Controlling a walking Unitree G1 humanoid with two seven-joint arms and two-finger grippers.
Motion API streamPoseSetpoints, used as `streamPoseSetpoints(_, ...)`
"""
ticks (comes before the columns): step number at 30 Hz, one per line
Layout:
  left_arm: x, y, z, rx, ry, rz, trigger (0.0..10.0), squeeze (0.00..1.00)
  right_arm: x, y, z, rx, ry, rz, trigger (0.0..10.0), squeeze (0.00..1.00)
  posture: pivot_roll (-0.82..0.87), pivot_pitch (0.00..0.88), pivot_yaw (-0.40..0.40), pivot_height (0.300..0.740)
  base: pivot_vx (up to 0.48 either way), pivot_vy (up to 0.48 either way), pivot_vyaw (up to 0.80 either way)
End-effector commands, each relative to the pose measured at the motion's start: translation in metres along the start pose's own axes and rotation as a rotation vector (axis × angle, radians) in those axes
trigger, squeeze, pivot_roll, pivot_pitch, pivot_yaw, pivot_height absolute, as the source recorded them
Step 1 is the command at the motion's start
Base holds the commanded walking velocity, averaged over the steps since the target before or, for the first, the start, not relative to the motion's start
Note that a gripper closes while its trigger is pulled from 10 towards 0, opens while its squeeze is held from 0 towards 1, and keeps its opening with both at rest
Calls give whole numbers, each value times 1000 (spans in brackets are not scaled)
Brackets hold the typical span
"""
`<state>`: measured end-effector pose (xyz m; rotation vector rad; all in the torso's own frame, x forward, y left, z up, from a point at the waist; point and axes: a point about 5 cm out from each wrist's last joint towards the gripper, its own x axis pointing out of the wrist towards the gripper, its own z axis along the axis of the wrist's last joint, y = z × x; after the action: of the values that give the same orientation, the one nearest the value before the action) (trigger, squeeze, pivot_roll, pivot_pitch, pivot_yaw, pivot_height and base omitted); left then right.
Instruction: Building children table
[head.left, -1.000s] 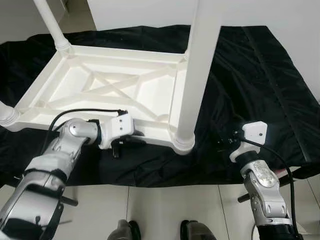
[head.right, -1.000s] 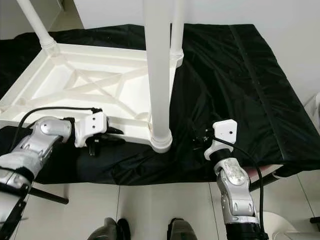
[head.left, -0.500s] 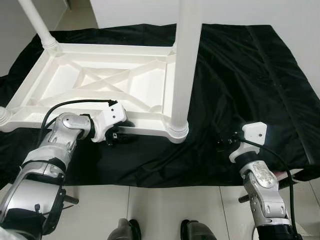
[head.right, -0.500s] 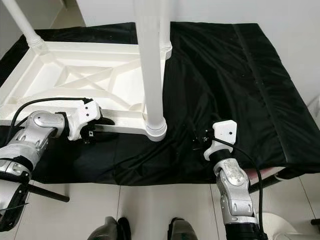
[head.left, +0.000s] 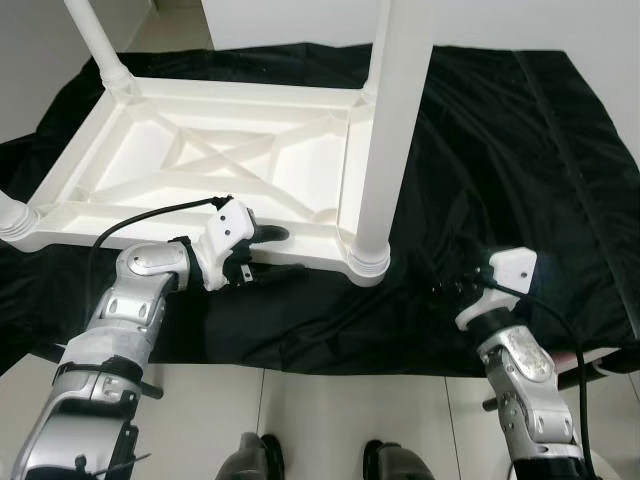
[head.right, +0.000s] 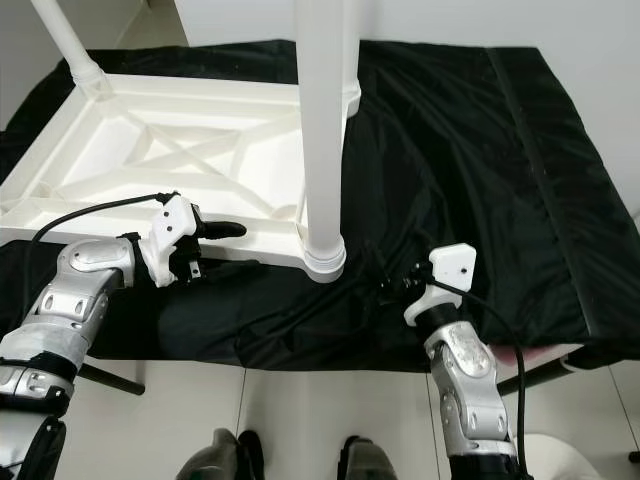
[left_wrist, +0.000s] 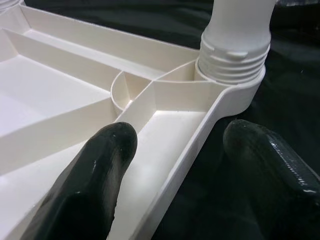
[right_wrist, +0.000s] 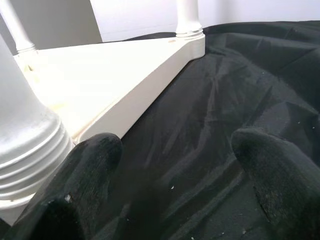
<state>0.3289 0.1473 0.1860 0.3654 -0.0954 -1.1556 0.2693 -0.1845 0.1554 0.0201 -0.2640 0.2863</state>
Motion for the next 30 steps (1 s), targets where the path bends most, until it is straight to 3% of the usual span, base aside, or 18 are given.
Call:
streamPoseSetpoints(1,-13,13,2,-67,-40,307,10000,0,-2,0,0,-4,7,-6,10000,0,-145,148,110,740,0,0,0)
streamPoseSetpoints(3,-13,13,2,-67,-40,307,10000,0,-2,0,0,-4,7,-6,10000,0,-145,148,110,740,0,0,0)
streamPoseSetpoints(5,-33,23,6,-172,-85,501,10000,0,0,2,2,-8,2,10,10000,0,-149,147,115,740,0,0,0)
streamPoseSetpoints(8,-43,23,4,-219,-89,579,10000,0,-1,3,3,-6,2,19,10000,0,-156,145,121,740,0,0,0)
streamPoseSetpoints(10,-62,6,-3,-236,-76,671,10000,0,-5,4,3,-9,2,40,10000,0,-173,123,133,740,0,0,0)
streamPoseSetpoints(12,-67,-2,-4,-230,-75,689,10000,0,-6,5,3,-10,2,44,10000,0,-173,123,133,740,0,0,0)
streamPoseSetpoints(14,-67,-2,-4,-230,-75,689,10000,0,-6,5,3,-10,2,44,10000,0,-173,123,133,740,0,0,0)
streamPoseSetpoints(15,-69,-14,-8,-293,-94,706,10000,0,-7,6,3,-8,-1,49,10000,0,-190,99,143,740,0,0,0)
streamPoseSetpoints(16,-69,-14,-8,-293,-94,706,10000,0,-7,6,3,-8,-1,49,10000,0,-190,99,143,740,0,0,0)
streamPoseSetpoints(17,-64,-29,-12,-344,-104,675,10000,0,-8,6,3,-5,-2,51,10000,0,-193,83,144,740,0,0,0)
streamPoseSetpoints(18,-64,-29,-12,-344,-104,675,10000,0,-8,6,3,-5,-2,51,10000,0,-193,83,144,740,0,0,0)
streamPoseSetpoints(19,-55,-43,-16,-369,-100,628,10000,16,-9,9,3,-1,-1,61,10000,0,-198,61,147,740,0,0,0)
streamPoseSetpoints(20,-45,-55,-18,-380,-98,567,10000,1000,-10,11,1,2,7,78,10000,0,-198,55,142,740,0,0,0)
streamPoseSetpoints(23,-38,-63,-19,-368,-93,513,10000,1000,-11,13,0,3,16,96,10000,0,-196,37,136,740,0,0,0)
streamPoseSetpoints(25,-24,-72,-19,-291,-37,430,10000,1000,-13,16,-1,6,37,163,10000,0,-191,29,138,740,0,0,0)
streamPoseSetpoints(26,-24,-72,-19,-291,-37,430,10000,1000,-13,16,-1,6,37,163,10000,0,-191,29,138,740,0,0,0)
streamPoseSetpoints(27,-12,-77,-16,-240,-11,385,10000,0,-16,17,-3,-2,66,245,10000,0,-185,17,140,740,0,0,0)
streamPoseSetpoints(30,-6,-78,-13,-202,-2,392,10000,0,-16,17,-3,-7,85,305,10000,0,-180,6,143,740,0,0,0)
